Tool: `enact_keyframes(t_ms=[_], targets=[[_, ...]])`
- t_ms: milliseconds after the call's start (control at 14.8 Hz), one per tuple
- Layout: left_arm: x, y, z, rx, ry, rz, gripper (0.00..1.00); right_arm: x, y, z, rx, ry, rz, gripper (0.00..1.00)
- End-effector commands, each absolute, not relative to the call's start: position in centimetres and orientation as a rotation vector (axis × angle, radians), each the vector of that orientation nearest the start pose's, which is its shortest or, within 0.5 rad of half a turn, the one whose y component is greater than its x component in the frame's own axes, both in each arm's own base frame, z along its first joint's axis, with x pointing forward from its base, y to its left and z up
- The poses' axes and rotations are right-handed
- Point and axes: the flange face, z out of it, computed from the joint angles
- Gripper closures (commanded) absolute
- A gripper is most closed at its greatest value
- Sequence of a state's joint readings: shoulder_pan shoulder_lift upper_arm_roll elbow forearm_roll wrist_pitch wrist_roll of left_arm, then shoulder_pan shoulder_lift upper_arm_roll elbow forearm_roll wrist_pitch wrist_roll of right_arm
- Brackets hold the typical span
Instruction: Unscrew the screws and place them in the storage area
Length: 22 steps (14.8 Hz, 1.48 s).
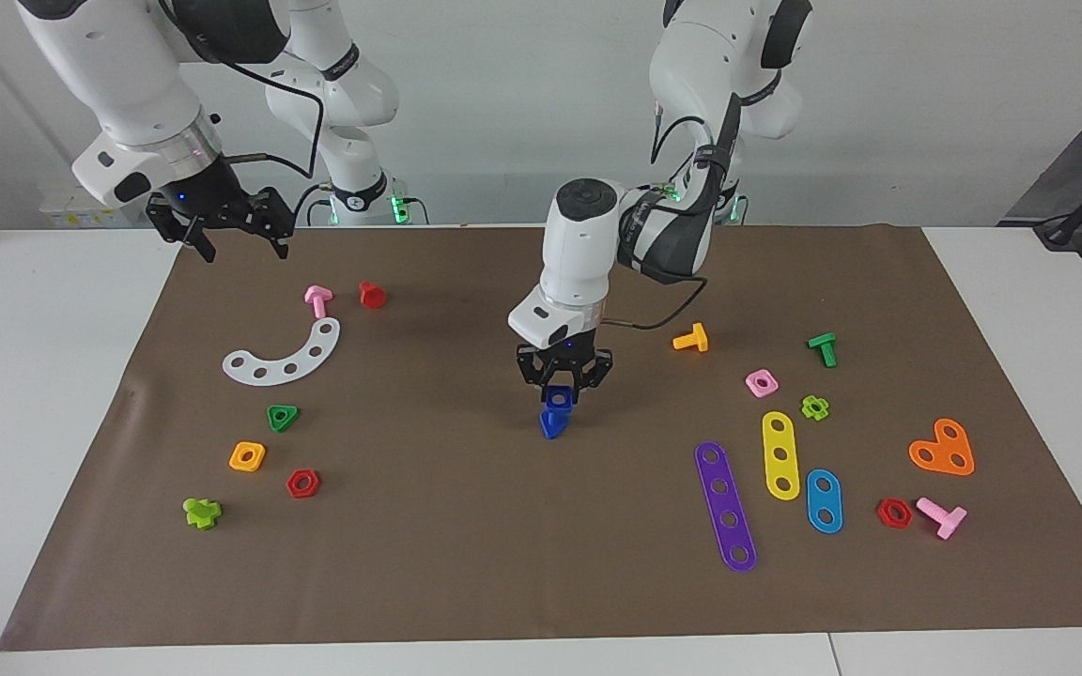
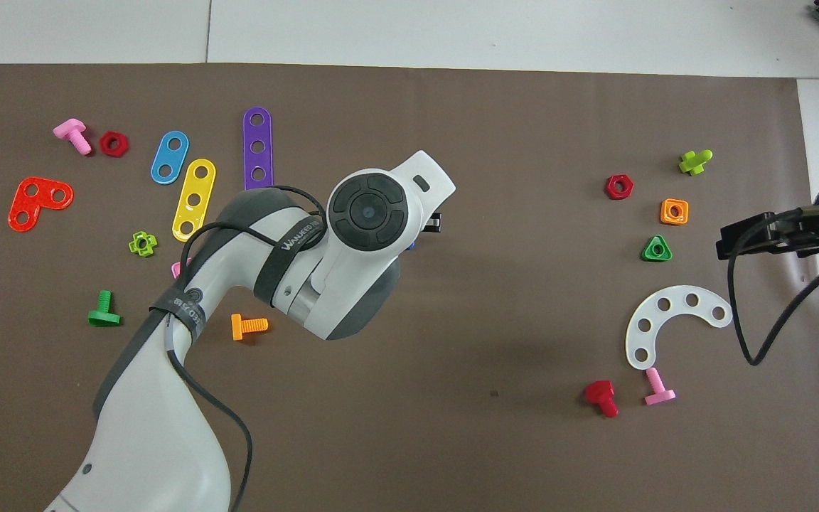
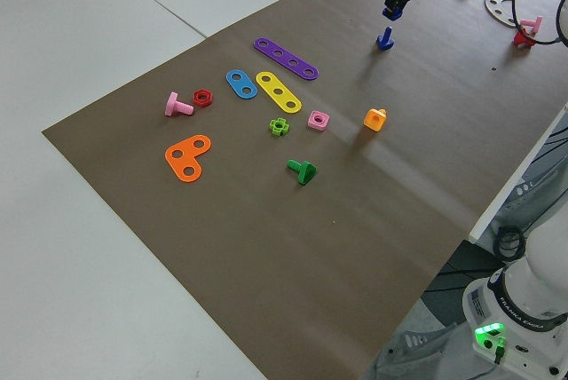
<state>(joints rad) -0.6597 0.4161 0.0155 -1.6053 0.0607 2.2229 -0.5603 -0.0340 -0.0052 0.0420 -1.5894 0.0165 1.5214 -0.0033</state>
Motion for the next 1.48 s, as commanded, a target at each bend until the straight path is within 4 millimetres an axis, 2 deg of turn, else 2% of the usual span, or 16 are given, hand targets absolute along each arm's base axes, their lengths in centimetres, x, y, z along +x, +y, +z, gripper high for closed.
enact_keyframes(t_ms=[0,337,472,606,741,943,1011,1145,1213,1280,1348,1415], targets=[[55.1,-37.9,41.8,-3.15,0.148,-0.293,0.99,54.2,0.3,61.6,-3.119,-0.026,0.057,0.0],[55.5,-26.7,41.3,-3.108,0.163,-0.214,0.98,54.2,0.2,61.6,-3.119,-0.021,0.06,0.0],[56.3,-22.5,40.1,-3.097,0.161,-0.183,0.98,54.2,0.2,61.5,-3.118,-0.014,0.057,0.0],[57.0,-18.1,38.6,-3.102,0.129,-0.225,0.98,54.5,0.2,61.7,-3.118,-0.016,0.024,0.0],[57.0,-15.5,37.0,-3.11,0.11,-0.293,0.96,54.6,0.6,61.7,-3.12,-0.028,0.019,0.0],[56.7,-15.3,34.6,-3.112,0.156,-0.317,0.96,54.8,2.5,61.6,-3.119,-0.016,0.018,0.0],[56.0,-15.2,33.4,-3.115,0.16,-0.326,0.91,55.0,4.8,61.5,-3.118,-0.011,0.003,0.0],[55.3,-15.0,32.3,-3.119,0.167,-0.36,0.63,55.2,8.1,61.2,-3.115,0.035,-0.015,0.0],[55.0,-15.1,31.9,-3.119,0.169,-0.351,0.44,55.5,9.7,60.9,-3.112,0.066,-0.023,0.0],[54.9,-15.2,31.8,-3.119,0.177,-0.346,0.19,56.0,11.4,60.1,-3.115,0.13,-0.011,0.0],[55.1,-15.4,32.1,-3.118,0.183,-0.351,0.0,56.9,14.2,59.3,-3.114,0.181,-0.02,0.0],[55.4,-15.6,32.5,-3.118,0.183,-0.358,0.0,57.4,17.1,58.7,-3.108,0.195,-0.038,0.0]])
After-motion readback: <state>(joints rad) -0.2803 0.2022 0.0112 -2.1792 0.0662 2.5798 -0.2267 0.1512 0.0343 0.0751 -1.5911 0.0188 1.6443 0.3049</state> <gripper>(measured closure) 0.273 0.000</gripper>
